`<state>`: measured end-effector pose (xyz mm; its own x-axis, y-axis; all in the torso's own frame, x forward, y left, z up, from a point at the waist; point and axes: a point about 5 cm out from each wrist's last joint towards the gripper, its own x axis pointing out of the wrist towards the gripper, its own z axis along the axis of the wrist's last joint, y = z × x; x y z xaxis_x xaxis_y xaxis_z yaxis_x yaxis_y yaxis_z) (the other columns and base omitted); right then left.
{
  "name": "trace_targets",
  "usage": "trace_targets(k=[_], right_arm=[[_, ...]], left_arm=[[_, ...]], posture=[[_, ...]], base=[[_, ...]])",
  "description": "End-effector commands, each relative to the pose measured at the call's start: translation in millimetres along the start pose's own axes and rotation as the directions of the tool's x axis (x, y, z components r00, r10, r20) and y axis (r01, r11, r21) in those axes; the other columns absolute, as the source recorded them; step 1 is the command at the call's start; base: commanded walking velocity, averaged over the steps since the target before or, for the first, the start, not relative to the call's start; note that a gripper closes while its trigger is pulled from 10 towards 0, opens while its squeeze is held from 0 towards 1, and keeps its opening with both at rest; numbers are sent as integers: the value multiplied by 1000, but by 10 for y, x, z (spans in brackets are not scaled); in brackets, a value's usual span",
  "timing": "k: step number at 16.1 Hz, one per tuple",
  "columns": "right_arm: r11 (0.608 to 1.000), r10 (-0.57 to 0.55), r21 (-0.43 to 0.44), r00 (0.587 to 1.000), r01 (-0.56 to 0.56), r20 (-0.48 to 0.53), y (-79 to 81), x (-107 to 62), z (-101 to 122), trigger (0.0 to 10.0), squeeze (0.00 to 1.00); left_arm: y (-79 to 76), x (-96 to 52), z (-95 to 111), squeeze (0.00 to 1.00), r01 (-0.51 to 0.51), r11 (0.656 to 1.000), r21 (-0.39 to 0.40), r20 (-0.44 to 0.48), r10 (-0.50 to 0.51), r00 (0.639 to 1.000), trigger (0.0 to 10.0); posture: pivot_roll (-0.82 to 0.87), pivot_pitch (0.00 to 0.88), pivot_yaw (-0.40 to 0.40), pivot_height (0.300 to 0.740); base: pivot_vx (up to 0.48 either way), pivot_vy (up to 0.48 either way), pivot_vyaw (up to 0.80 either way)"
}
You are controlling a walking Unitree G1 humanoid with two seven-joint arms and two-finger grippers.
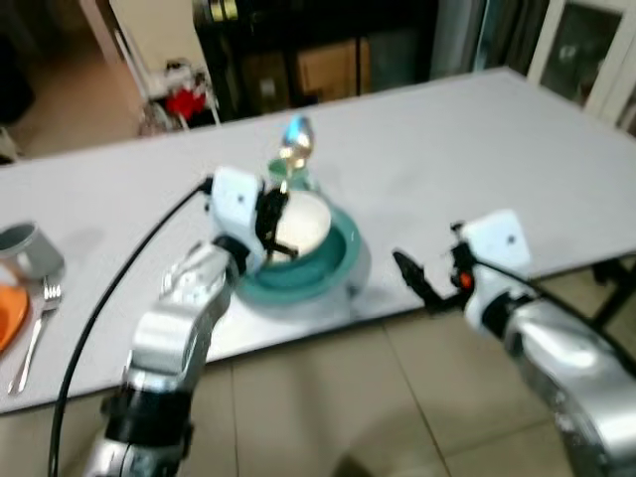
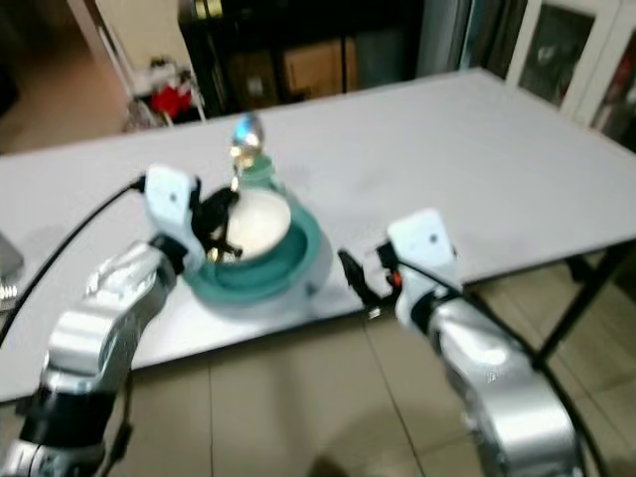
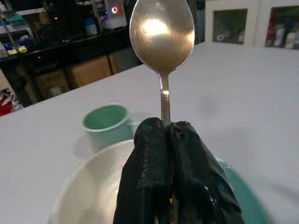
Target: Setting the table
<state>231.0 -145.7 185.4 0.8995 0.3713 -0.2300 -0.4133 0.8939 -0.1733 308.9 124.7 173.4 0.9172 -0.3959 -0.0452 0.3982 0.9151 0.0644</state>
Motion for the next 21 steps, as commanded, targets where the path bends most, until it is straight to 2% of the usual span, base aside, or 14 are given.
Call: trace_targets(k=[1, 2, 5, 8, 13, 16, 18, 21], right_arm=[[996, 84, 10, 996, -84, 12, 80, -1, 34, 10000, 0], [989, 145, 6, 989, -145, 0, 93, -15, 32, 10000, 0], [968, 249, -24, 968, -250, -33, 90, -46, 27, 10000, 0], [946, 314, -58, 947, -318, -70, 62, -74, 18, 10000, 0], [921, 367, -101, 925, -376, -94, 41, -68, 31, 10000, 0], [910, 387, -114, 916, -398, -107, 52, -87, 18, 10000, 0], [908, 391, -111, 913, -403, -114, 59, -112, 6, 10000, 0], [903, 402, -108, 907, -415, -120, 75, -142, -8, 10000, 0]], left_arm=[[125, -20, -76, 0, -15, 1000, 27, -64, 17, 998, 10000], [183, 23, -99, 0, 3, 998, 62, -128, 5, 992, 10000], [307, 131, -72, 0, 56, 996, 72, -252, -37, 967, 10000], [326, 197, -11, 0, 133, 989, 62, -327, -105, 939, 10000], [272, 396, 28, 0, 240, 971, 10, -447, -210, 870, 10000], [245, 507, -37, 0, 275, 961, -13, -524, -241, 817, 10000], [279, 552, -48, 0, 272, 962, 18, -557, -216, 802, 10000], [288, 572, -45, 0, 287, 958, 15, -578, -226, 784, 10000]], posture=[[-127, 0, 99, 740], [-124, 0, 98, 740], [-125, 0, 101, 740], [-123, 0, 99, 740], [-121, 0, 99, 740], [-126, 0, 104, 740], [-133, 0, 111, 740], [-135, 0, 115, 740]], base=[[0, 0, 0], [0, 0, 0], [0, 0, 0], [0, 0, 0], [0, 0, 0], [0, 0, 0], [0, 0, 0], [0, 0, 0]])
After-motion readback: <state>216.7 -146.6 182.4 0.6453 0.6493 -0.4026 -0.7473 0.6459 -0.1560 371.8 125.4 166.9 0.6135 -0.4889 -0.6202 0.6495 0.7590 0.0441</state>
